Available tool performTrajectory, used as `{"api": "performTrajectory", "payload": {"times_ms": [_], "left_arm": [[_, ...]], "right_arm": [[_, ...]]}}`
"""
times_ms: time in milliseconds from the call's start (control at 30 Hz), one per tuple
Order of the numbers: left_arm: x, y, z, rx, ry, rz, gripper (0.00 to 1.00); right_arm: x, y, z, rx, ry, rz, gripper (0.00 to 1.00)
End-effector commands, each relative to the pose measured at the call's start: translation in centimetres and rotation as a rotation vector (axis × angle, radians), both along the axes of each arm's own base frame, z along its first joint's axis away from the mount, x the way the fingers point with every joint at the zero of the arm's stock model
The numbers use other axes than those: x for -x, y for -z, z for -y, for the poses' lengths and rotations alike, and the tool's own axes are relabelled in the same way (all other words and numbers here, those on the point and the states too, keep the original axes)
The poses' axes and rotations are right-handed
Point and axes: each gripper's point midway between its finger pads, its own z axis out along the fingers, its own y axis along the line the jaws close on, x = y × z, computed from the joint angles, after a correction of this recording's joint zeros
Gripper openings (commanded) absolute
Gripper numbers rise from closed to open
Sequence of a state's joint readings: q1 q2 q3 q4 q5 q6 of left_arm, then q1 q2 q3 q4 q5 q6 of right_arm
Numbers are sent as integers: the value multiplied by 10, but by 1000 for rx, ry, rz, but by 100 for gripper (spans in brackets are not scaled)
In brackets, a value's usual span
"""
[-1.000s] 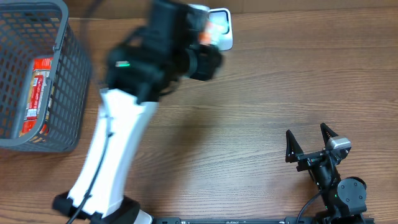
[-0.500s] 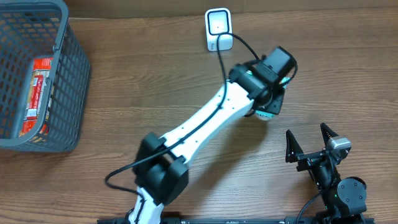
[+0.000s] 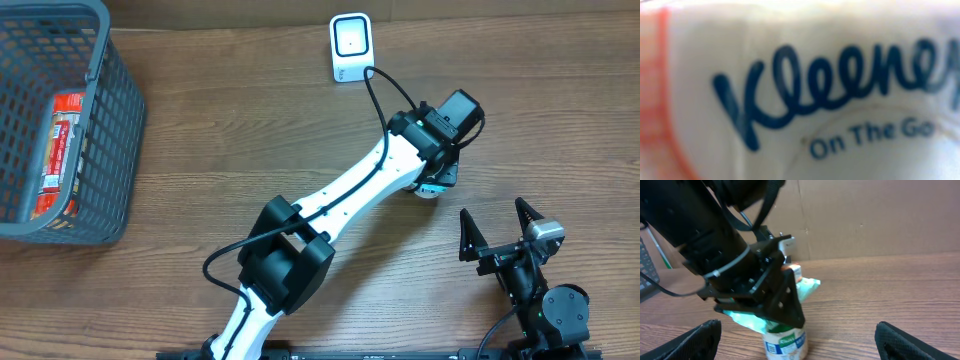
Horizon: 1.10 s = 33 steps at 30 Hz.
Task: Scan the item barcode
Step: 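Lift the Kleenex pack out and carry it right onto the table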
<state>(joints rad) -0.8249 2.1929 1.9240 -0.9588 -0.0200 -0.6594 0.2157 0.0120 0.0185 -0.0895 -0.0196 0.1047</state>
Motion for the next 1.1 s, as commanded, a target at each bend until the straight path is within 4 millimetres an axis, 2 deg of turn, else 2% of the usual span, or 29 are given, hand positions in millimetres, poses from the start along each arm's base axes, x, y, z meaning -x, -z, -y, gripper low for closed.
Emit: {"api": "performTrajectory", "payload": {"times_ms": [0, 133, 300, 333, 400, 500, 567, 700, 733, 933, 1067], "left_arm": [[-4, -2, 9, 1, -11, 48, 19], [-3, -2, 12, 3, -7, 55, 16], [-1, 9, 14, -17, -2, 86, 13], [-1, 10, 15, -15, 0, 87, 16], [1, 10, 16, -12, 3, 82, 30], [3, 11, 18, -3, 15, 69, 60], [7, 11, 21, 6, 49, 55, 73], [12, 11, 26, 28, 85, 30, 88], [14, 11, 27, 34, 89, 21, 98], [13, 11, 26, 21, 137, 36, 100], [3, -5, 22, 44, 126, 64, 100]], "right_arm": [[0, 2, 1, -5, 4, 3, 100], [0, 2, 1, -5, 4, 3, 100], [0, 2, 1, -5, 4, 3, 100], [0, 2, 1, -5, 4, 3, 100], [0, 2, 1, -5, 4, 3, 100], [0, 2, 1, -5, 4, 3, 100], [0, 2, 1, -5, 4, 3, 100], [0, 2, 1, -5, 4, 3, 100], [0, 2, 1, -5, 4, 3, 100], [0, 2, 1, -5, 4, 3, 100], [0, 2, 1, -4, 4, 3, 100]]}}
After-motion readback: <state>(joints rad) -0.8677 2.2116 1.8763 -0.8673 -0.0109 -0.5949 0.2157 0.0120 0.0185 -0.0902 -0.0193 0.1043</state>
